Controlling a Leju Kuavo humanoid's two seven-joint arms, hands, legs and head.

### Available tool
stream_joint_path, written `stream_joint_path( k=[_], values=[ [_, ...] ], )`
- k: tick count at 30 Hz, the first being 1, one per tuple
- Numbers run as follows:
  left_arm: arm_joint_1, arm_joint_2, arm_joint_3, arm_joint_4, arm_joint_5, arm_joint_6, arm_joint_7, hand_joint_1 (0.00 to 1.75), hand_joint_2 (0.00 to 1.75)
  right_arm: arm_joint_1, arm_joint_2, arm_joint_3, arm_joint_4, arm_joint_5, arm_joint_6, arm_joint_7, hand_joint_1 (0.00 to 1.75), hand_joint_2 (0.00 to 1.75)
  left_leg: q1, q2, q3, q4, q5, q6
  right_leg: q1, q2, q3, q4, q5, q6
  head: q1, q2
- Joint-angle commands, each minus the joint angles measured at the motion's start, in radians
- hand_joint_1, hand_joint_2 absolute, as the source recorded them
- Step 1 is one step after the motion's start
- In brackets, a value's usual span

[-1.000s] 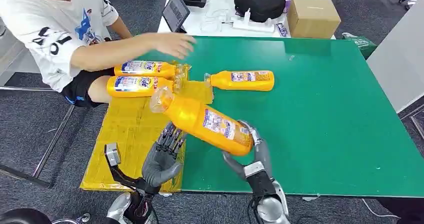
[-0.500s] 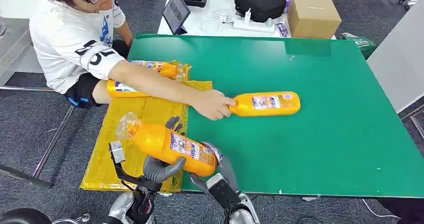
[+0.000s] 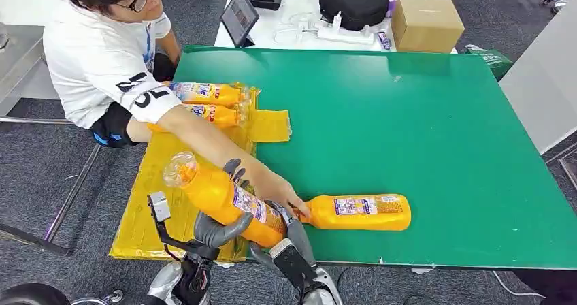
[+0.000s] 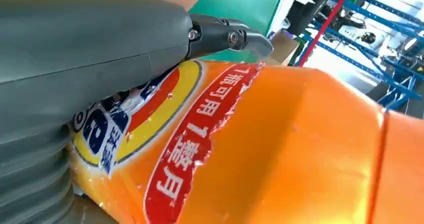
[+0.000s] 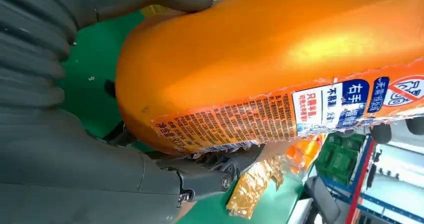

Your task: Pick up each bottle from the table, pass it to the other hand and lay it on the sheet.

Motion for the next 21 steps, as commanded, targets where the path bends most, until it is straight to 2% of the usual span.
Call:
stream_joint_path(
  k=[1, 7, 8, 10, 11, 12, 13, 14, 21],
  values=[
    [-0.019, 0.014, -0.038, 0.026, -0.009, -0.026, 0.005, 1.75, 1.75, -0.057, -0.007, 0.046, 0.087, 0.015, -0.053, -0.001, 1.75, 1.75, 0.0, 0.001, 0.002, -0.001, -0.001, 0.0, 0.0, 0.0, 0.002, -0.001, 0.0, -0.001, 0.0, 0.0],
    [-0.019, 0.015, -0.043, 0.015, 0.012, -0.047, 0.013, 1.75, 1.75, -0.071, 0.002, 0.021, 0.092, 0.075, -0.085, -0.001, 1.75, 1.75, 0.0, 0.001, 0.003, 0.0, -0.001, -0.001, 0.001, 0.0, 0.003, -0.001, -0.001, -0.001, 0.0, 0.0],
    [-0.018, 0.015, -0.041, 0.011, 0.012, -0.044, 0.013, 1.75, 1.75, -0.073, 0.005, 0.012, 0.092, 0.085, -0.097, -0.001, 1.75, 1.75, 0.001, 0.002, 0.008, 0.0, -0.003, -0.001, 0.002, 0.0, 0.008, -0.001, -0.002, -0.002, 0.0, 0.0],
    [-0.017, 0.015, -0.039, 0.005, 0.012, -0.041, 0.013, 1.75, 1.75, -0.08, 0.006, -0.003, 0.085, 0.098, -0.12, 0.001, 1.75, 1.75, 0.001, 0.001, 0.004, 0.0, -0.002, -0.001, 0.001, 0.0, 0.004, -0.001, -0.001, -0.001, 0.0, 0.0],
    [-0.018, 0.015, -0.039, 0.005, 0.012, -0.041, 0.013, 1.75, 1.75, -0.084, 0.005, -0.007, 0.084, 0.102, -0.131, 0.004, 1.48, 1.75, 0.001, 0.002, 0.006, 0.0, -0.003, -0.001, 0.002, 0.0, 0.006, -0.001, -0.002, -0.002, 0.0, 0.0],
    [-0.014, 0.015, -0.037, -0.002, 0.012, -0.039, 0.014, 1.75, 1.75, -0.087, 0.01, -0.021, 0.082, 0.107, -0.135, 0.011, 0.0, 1.75, 0.0, 0.001, 0.003, 0.0, -0.001, 0.0, 0.001, 0.0, 0.003, 0.0, -0.001, -0.001, 0.0, 0.0],
    [-0.009, 0.014, -0.033, -0.014, 0.012, -0.038, 0.013, 1.75, 1.75, -0.091, 0.014, -0.033, 0.073, 0.105, -0.132, 0.019, 0.0, 1.75, 0.001, 0.002, 0.005, 0.0, -0.002, -0.001, 0.001, 0.001, 0.005, 0.0, -0.001, -0.001, 0.0, 0.0],
    [-0.008, 0.014, -0.031, -0.02, 0.013, -0.038, 0.013, 1.75, 1.75, -0.094, 0.014, -0.039, 0.066, 0.102, -0.127, 0.023, 0.0, 0.0, 0.0, 0.002, 0.003, 0.0, -0.001, 0.0, 0.0, 0.001, 0.002, 0.0, -0.001, -0.001, 0.0, 0.0],
    [-0.013, 0.009, 0.005, -0.053, -0.043, 0.015, -0.017, 1.75, 1.75, -0.082, -0.003, -0.05, -0.019, 0.11, -0.085, 0.051, 0.0, 0.0, 0.0, 0.0, 0.001, 0.0, 0.0, 0.0, 0.0, -0.001, 0.001, 0.0, 0.0, -0.001, 0.0, 0.0]
  ],
)
